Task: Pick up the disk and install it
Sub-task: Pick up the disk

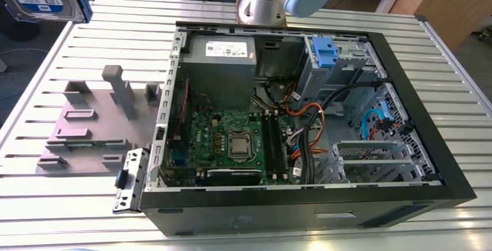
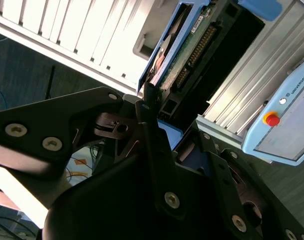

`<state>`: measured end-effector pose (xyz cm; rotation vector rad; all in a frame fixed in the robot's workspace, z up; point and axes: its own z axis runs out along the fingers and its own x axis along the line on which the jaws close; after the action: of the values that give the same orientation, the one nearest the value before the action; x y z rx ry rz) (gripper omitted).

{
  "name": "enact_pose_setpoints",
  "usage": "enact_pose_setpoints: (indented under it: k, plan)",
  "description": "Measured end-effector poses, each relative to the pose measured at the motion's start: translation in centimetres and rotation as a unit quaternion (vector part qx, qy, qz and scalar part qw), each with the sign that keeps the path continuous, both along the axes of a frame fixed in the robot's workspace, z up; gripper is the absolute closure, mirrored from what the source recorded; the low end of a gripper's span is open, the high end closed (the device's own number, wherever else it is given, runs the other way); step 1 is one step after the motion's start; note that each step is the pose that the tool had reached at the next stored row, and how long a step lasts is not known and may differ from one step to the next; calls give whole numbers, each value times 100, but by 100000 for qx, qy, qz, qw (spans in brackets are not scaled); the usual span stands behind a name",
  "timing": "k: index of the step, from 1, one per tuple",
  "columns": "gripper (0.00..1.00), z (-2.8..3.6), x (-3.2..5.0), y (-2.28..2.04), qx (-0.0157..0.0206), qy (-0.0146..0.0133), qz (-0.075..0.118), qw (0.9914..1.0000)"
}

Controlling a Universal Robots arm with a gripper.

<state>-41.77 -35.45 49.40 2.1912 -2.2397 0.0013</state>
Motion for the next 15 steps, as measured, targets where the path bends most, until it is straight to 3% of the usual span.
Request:
enact_pose_setpoints:
  k: [15]
  plan:
    - [63,0,98,0,-1,0,-3,100000]
